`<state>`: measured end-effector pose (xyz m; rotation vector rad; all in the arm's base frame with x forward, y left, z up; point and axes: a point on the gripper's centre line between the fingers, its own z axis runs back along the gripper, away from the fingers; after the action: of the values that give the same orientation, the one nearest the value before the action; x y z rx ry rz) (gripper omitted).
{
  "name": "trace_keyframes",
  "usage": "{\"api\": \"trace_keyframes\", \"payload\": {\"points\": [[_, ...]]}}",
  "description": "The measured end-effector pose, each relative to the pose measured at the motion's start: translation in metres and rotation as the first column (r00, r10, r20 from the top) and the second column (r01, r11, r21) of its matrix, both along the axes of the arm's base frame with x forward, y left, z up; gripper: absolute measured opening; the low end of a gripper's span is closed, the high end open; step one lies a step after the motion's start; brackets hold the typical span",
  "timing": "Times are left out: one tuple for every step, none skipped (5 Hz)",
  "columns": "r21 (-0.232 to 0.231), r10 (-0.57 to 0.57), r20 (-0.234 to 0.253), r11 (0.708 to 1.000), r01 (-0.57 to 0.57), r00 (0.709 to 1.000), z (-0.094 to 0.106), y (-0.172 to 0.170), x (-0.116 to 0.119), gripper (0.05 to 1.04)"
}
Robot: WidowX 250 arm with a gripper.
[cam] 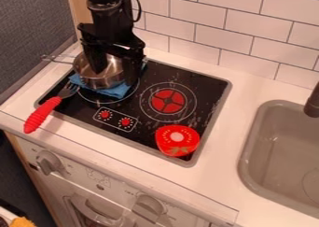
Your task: Move the pot from the left burner to the right burner
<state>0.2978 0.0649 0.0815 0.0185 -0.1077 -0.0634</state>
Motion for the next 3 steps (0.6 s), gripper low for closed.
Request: {"api": "trace_keyframes", "payload": {"points": [[-0.008,0.007,-0.034,1.0,-0.008,0.999,-0.01,0.0,-0.001,1.001],[0.004,0.029,-0.032,1.0,-0.029,0.999,-0.013,0.008,0.023,1.001],[0.01,0.076,-0.013,0.997,-0.076,0.997,-0.016,0.026,0.049,1.001]]}}
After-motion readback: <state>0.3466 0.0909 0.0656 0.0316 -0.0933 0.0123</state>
